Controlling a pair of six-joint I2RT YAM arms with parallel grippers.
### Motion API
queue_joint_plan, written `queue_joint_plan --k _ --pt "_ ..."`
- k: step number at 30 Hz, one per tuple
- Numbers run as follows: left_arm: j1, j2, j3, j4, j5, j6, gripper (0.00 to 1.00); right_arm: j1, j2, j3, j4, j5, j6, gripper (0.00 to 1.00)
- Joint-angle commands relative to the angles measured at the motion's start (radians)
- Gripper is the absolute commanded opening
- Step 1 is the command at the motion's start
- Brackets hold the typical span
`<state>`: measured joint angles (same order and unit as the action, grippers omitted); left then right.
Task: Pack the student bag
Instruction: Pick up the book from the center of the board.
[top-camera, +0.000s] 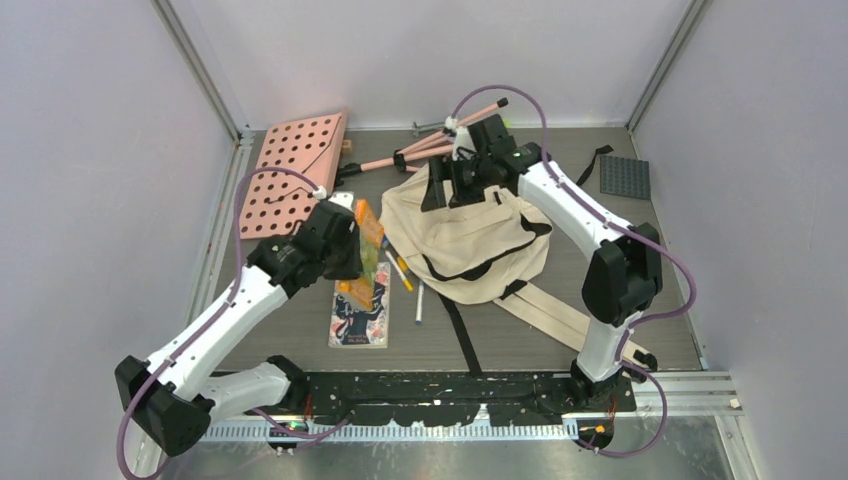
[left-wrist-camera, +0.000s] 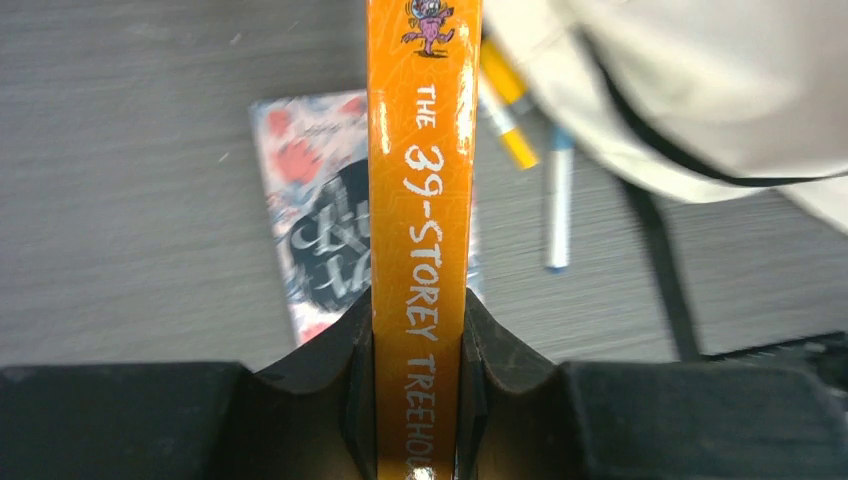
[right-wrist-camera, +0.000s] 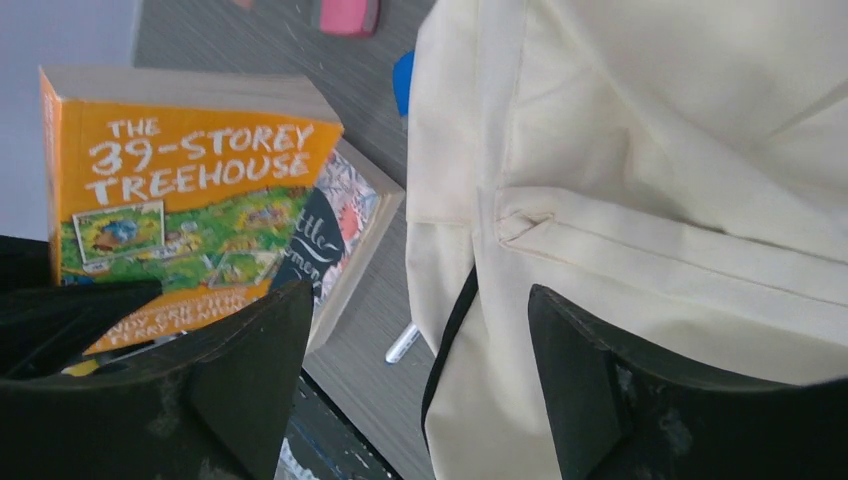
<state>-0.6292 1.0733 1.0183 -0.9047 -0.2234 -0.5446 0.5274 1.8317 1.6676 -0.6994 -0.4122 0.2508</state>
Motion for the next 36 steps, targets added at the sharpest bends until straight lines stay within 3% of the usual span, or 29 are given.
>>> queue_joint_plan --k 1,6,13,17,22,31,33,36 --pt "0.056 -0.005 0.124 0.176 0.306 0.043 0.00 -0.117 -0.147 -0.001 0.154 -0.175 0.098 0.86" --pt "0.141 0.065 0.165 0.323 0.707 -0.033 0.00 -0.230 -0.214 -0.031 0.220 -0.403 0.159 0.90" --pt "0.148 0.152 0.191 0.536 1.078 -0.159 0.00 -0.267 -0.291 -0.045 0.218 -0.637 0.115 0.95" --pt "0.148 0.154 0.163 0.651 1.151 -0.227 0.00 -0.267 -0.286 -0.051 0.180 -0.725 0.114 0.96" --pt "0.148 0.166 0.135 0.779 1.241 -0.330 0.00 -0.267 -0.289 -0.053 0.016 -0.689 -0.021 0.96" --pt "0.148 0.169 0.150 0.795 1.311 -0.366 0.00 -0.267 -0.254 -0.007 -0.090 -0.739 -0.084 0.96" --pt "0.148 0.176 0.153 0.802 1.320 -0.370 0.00 -0.267 -0.247 0.009 -0.102 -0.767 -0.081 0.94" --pt "0.148 0.189 0.158 0.808 1.329 -0.371 0.00 -0.267 -0.238 0.019 -0.103 -0.818 -0.046 0.82"
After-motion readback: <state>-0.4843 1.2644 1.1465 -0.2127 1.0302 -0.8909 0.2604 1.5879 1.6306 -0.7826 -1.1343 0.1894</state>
